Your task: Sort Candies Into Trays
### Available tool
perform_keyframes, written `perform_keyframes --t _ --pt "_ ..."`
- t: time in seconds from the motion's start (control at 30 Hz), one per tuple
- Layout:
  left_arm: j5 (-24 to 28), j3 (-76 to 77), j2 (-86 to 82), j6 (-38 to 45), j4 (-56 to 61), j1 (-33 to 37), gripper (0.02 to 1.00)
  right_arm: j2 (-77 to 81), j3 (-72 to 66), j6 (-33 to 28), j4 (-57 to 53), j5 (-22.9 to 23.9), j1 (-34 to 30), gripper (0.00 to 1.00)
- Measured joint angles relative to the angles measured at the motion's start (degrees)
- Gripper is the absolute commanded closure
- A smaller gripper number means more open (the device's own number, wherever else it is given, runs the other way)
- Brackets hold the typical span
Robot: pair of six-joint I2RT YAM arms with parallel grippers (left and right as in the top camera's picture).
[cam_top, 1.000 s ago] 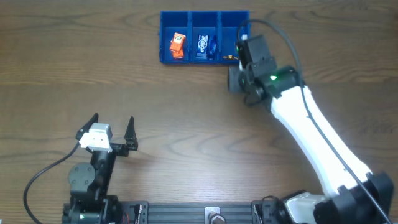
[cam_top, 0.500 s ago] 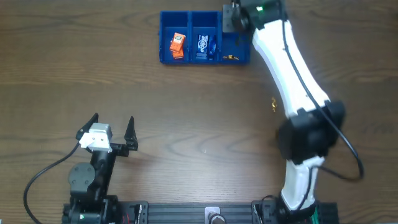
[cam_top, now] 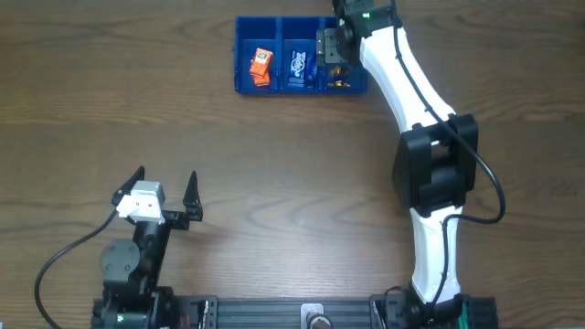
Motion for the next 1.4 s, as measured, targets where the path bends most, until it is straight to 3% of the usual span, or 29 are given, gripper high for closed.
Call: perform_keyframes --t 0.23,0.4,0.53,0.77,0.93,1.4 --pt "0.02 0.0 0.0 0.0 0.0 0.0 0.02 -2.21 0.0 -0.09 -5.86 -0.39 -0.55 0.001" --pt "0.0 0.0 0.0 -0.02 0.0 0.0 0.02 -18.58 -3.98 -0.13 -15.26 0.98 -6.01 0.001" --pt "0.02 0.0 0.0 0.0 -0.02 0.0 0.02 -34.71 -18.84 -1.14 -14.93 3.61 -8.61 0.001" --pt "0.0 0.0 0.02 -0.02 0.0 0.0 0.02 -39.98 -44.59 -2.03 -6.8 3.78 -12.07 0.001" --pt "0.0 0.0 0.0 -0.02 -0.02 0.0 0.02 -39.82 -58.03 -4.74 5.16 0.46 -13.9 0.001" --pt "0.02 0.0 0.0 0.0 0.0 0.0 0.02 -29.94 -60.3 -9.66 13.9 -2.32 -15.72 0.009"
